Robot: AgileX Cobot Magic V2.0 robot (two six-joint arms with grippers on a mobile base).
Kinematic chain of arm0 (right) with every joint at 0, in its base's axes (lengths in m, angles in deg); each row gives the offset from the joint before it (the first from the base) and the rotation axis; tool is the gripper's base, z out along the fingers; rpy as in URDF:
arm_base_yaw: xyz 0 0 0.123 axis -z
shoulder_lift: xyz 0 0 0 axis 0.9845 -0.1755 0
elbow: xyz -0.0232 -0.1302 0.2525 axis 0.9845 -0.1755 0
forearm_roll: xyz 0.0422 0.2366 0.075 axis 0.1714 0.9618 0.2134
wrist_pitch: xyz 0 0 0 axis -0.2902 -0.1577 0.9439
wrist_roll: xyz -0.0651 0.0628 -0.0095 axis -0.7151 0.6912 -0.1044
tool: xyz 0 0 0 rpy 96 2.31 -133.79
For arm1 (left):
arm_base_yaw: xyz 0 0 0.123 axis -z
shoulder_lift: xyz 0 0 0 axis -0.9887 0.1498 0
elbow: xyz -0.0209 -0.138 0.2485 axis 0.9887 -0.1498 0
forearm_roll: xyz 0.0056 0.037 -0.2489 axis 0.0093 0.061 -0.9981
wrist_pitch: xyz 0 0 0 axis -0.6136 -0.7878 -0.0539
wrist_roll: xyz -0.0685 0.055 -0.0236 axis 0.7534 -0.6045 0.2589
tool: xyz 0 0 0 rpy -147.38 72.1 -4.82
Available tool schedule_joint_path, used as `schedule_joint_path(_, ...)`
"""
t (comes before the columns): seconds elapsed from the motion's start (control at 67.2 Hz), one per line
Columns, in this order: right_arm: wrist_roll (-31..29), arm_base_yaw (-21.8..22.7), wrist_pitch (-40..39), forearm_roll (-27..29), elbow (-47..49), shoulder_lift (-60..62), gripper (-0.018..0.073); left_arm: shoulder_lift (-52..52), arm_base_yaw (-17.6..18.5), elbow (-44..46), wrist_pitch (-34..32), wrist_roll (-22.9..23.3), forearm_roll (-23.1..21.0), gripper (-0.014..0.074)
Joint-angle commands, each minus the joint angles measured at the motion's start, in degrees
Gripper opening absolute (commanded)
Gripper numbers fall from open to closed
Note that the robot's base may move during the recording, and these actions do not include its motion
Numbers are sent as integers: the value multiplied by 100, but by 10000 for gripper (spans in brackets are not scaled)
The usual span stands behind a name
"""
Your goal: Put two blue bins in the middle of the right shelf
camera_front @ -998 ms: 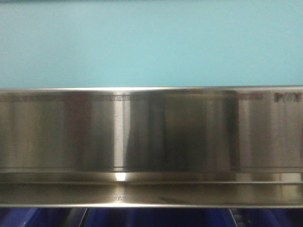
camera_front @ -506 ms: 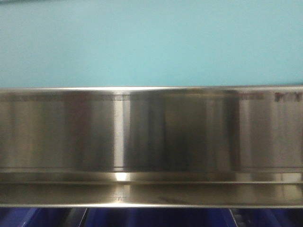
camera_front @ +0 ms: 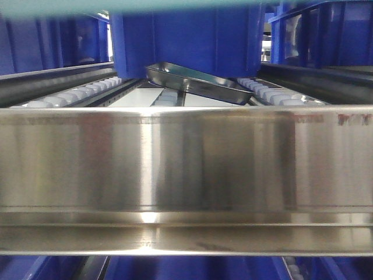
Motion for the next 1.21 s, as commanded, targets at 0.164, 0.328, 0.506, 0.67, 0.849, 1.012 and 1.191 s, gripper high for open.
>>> schedule_joint_path(0.164,-76,-18,-168,-70,533,62,-153,-100,50,778,-461,-81,-404,-111)
schedule_joint_path(0.328,-76,-18,-143,-96,533,41,-153,-100,50,756,-505,-81,-343,-111)
schedule_joint_path(0.506,-76,-18,-227,-96,533,41,-153,-100,50,756,-581,-81,-340,-111)
schedule_joint_path(0.67,-76,-18,-239,-96,533,41,-153,-100,50,756,-695,-81,-326,-111)
schedule_joint_path(0.849,-76,-18,-239,-96,533,41,-153,-100,50,756,-904,-81,-326,-111)
schedule_joint_path(1.012,-76,-18,-239,-96,533,41,-153,-100,50,756,-1011,-81,-326,-111)
schedule_joint_path(1.191,-76,-18,-239,-96,533,41,-153,-100,50,756,-1011,-81,-326,-111)
